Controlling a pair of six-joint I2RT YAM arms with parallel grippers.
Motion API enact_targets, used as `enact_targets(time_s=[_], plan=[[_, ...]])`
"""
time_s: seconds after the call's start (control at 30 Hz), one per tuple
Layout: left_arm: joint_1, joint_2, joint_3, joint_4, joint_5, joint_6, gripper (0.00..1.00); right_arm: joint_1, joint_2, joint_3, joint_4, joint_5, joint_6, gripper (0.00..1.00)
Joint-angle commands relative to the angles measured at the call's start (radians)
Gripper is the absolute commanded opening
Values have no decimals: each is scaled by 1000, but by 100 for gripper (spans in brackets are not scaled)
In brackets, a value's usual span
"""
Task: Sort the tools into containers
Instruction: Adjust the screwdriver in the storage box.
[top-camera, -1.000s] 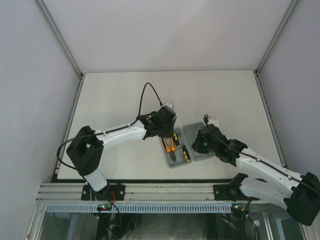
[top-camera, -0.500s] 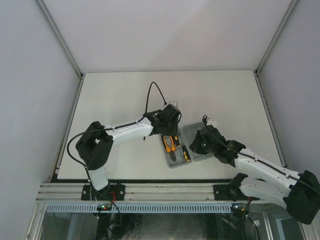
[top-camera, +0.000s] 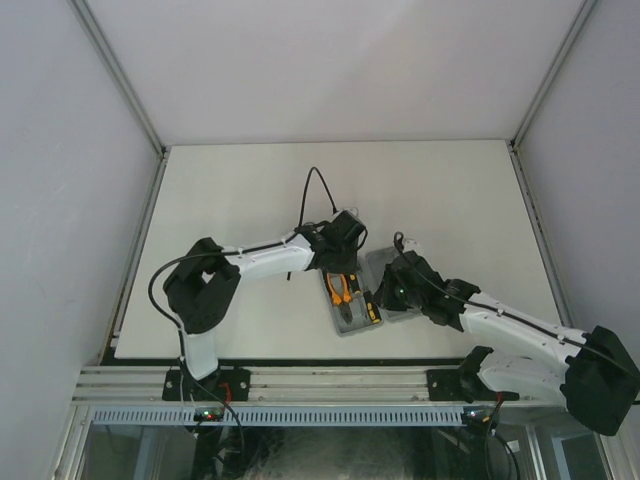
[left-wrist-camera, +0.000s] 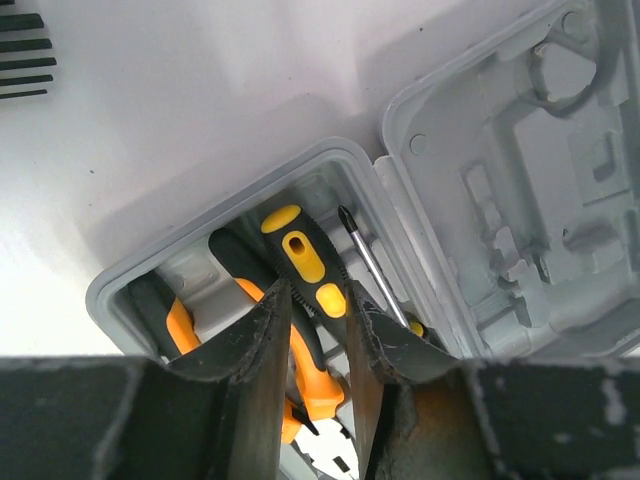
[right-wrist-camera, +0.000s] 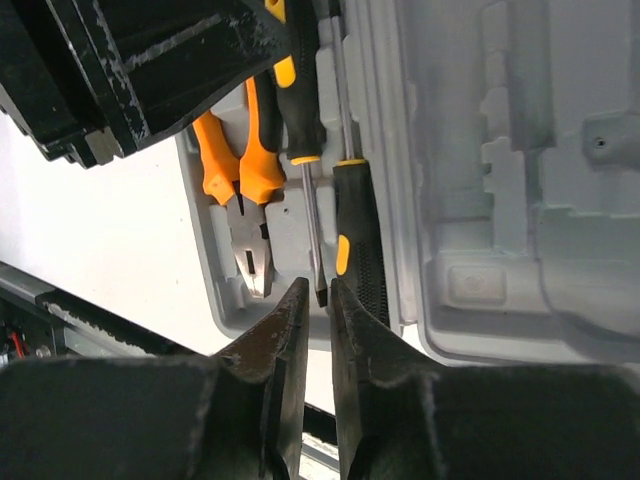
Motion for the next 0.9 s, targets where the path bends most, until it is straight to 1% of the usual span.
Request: enact_targets(time_s=[0.0, 0.33, 0.87], plan=[[-4, 6, 67, 25, 9, -2, 32, 26, 39, 0, 84, -35, 2, 13], [-4, 36, 55, 25, 15, 0, 28, 41, 132, 22, 117, -73, -18, 11], [-4, 42, 33, 42, 29, 6, 24, 76, 269, 94, 64, -46, -53, 8]])
